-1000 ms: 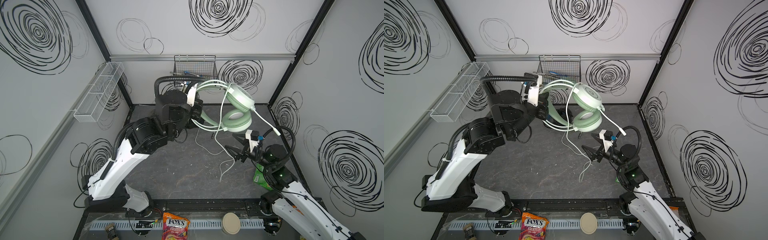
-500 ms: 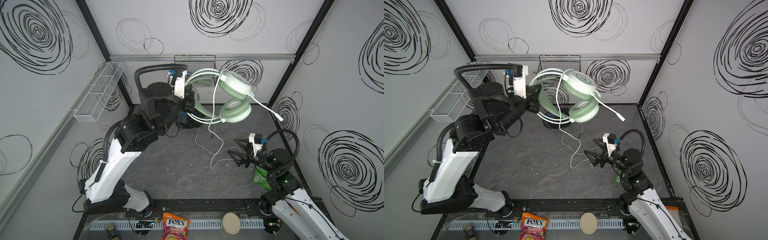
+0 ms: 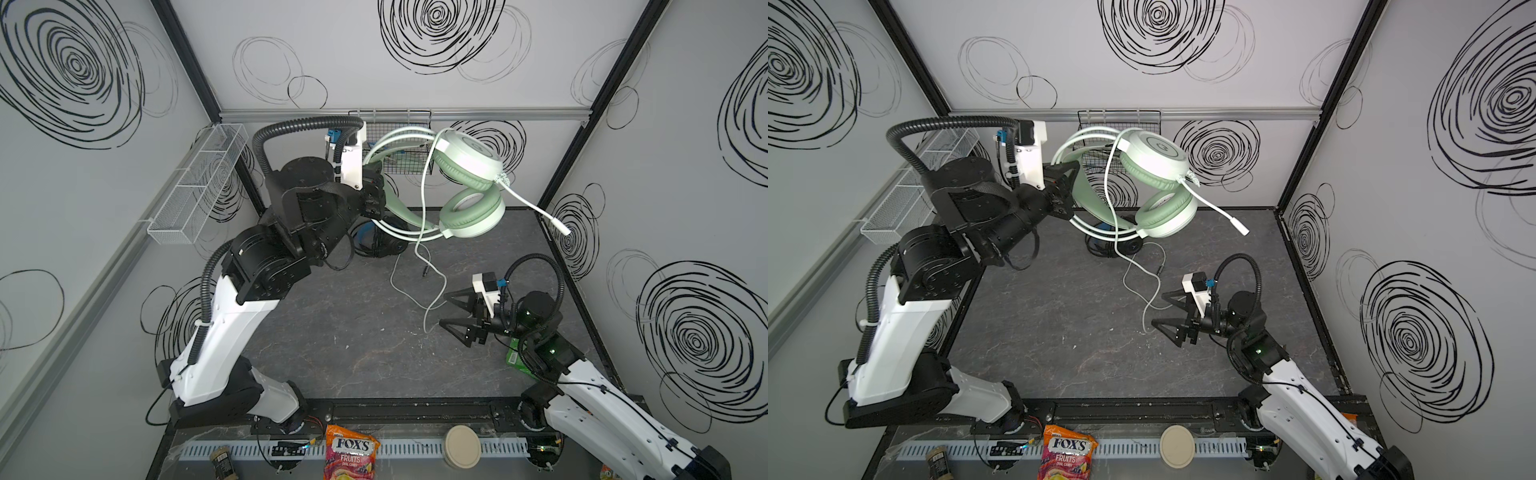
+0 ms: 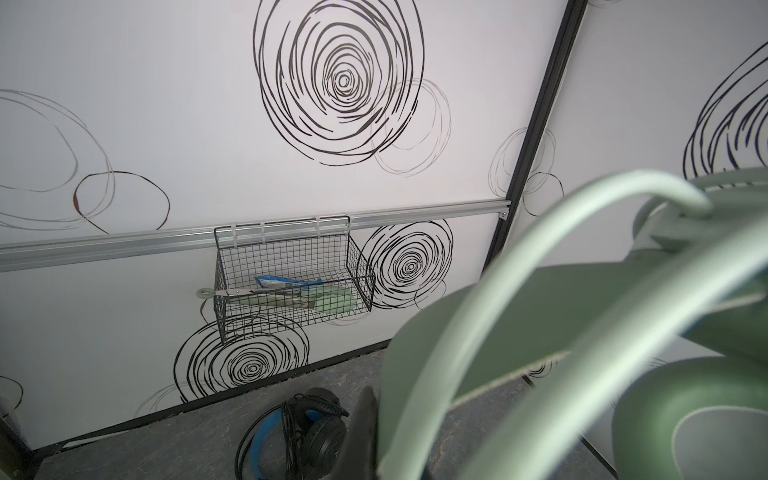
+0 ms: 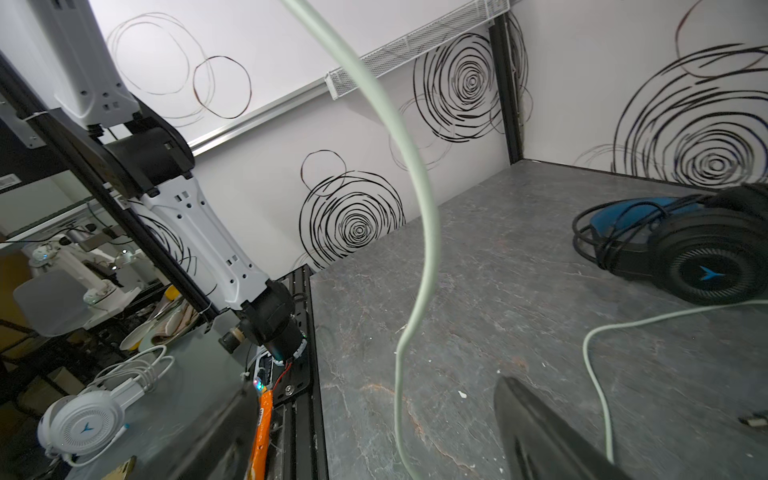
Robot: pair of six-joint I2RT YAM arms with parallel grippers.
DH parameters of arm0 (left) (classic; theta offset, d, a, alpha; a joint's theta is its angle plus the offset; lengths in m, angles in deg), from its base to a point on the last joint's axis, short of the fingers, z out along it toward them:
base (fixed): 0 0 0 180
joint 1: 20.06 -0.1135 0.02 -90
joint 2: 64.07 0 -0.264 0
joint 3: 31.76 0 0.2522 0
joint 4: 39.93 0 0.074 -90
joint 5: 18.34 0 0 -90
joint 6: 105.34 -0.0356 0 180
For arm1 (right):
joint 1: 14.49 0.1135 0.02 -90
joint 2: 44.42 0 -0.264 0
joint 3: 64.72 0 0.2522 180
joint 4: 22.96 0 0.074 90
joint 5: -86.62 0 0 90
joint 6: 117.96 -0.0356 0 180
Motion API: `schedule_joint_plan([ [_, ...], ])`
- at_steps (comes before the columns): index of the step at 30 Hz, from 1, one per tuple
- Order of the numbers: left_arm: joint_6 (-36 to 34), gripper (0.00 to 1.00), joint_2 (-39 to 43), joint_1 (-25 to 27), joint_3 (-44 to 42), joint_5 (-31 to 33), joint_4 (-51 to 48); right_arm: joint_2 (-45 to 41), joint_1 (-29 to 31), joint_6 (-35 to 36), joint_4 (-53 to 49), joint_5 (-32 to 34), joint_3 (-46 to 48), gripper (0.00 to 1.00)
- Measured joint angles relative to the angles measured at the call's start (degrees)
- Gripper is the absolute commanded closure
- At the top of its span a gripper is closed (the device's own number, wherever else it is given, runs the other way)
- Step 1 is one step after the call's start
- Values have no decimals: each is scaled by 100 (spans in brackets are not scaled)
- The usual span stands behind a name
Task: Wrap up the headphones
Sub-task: 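Move the right gripper down toward the trailing cable end on the table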
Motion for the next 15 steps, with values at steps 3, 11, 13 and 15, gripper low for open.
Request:
schedule_joint_plan([
  [3, 42, 100, 2, 0, -7, -17, -4, 229, 238, -92, 223, 50, 0, 8],
  [11, 179, 100, 4, 0, -70, -101, 0, 999, 485, -280, 750, 212, 0, 8],
  [13, 208, 100, 4, 0, -83, -127, 0, 1150, 485, -282, 804, 221, 0, 9],
  [15, 232, 100, 7, 0, -92, -142, 0, 1268, 487, -284, 861, 234, 0, 10],
])
